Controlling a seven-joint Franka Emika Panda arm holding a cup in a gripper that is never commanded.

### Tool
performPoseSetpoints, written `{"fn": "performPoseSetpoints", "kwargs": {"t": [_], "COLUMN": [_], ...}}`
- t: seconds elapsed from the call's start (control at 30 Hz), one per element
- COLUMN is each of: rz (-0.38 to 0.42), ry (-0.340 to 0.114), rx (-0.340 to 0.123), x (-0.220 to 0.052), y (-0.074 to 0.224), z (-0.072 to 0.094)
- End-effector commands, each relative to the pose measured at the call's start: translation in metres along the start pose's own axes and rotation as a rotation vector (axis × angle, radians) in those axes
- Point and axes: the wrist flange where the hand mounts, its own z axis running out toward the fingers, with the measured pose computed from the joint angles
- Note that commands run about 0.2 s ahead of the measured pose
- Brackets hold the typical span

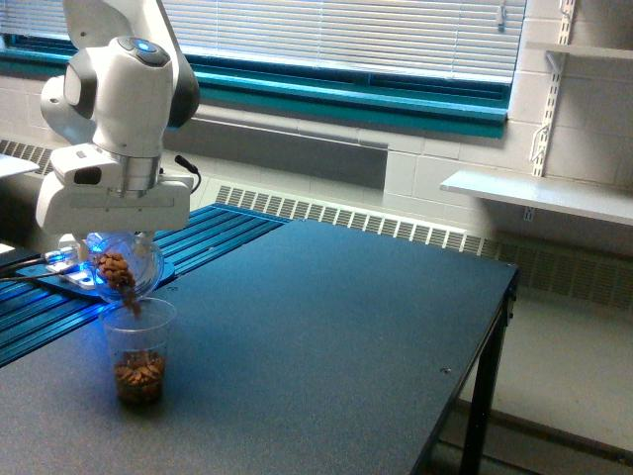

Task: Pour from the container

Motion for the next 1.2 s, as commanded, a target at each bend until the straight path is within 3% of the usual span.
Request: {"fn": "performPoseSetpoints", "kwargs": {"t": [0.03, 0.5, 1.2], "rz": [-0.022, -0.042, -0.073], "ry": [0.000, 0.012, 0.028], "rx": [-0.017, -0.060, -0.076], "x": [0.000, 0.002, 0.008], "y": [-0.004, -0.001, -0.014], "z": [-0.002, 0.000, -0.004]}}
